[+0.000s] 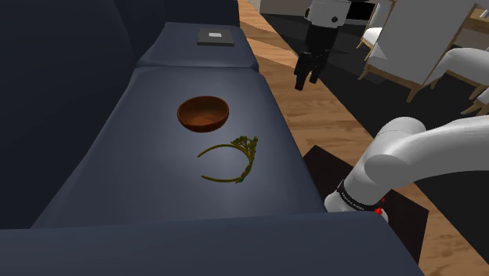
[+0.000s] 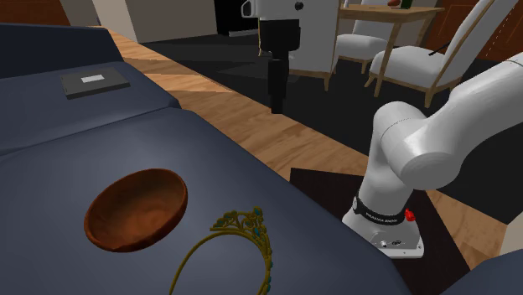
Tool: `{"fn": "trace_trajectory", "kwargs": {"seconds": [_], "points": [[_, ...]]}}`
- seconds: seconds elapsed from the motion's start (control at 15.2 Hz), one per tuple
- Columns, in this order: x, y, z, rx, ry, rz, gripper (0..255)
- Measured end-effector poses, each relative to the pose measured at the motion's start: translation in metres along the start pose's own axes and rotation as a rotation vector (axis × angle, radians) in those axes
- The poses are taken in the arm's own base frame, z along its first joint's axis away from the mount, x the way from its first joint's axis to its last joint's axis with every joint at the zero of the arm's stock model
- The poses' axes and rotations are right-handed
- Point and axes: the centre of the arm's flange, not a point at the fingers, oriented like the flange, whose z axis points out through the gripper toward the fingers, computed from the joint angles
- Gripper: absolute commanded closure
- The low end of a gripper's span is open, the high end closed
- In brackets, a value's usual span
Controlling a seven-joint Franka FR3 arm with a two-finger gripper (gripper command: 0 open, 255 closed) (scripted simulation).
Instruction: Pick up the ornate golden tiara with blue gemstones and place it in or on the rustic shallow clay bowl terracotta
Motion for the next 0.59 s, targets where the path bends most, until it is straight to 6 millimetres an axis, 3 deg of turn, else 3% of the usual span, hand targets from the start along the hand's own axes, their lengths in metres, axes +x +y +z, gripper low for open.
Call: {"fn": "trace_trajectory", "kwargs": {"seconds": [0.13,0.26,0.59], "points": [[0.001,-0.004,0.003,0.0,0.001,0.004,0],[0.003,-0.02,0.015,0.0,0.003,0.018,0],[0.015,-0.079,0.049,-0.002,0.009,0.063,0]]}}
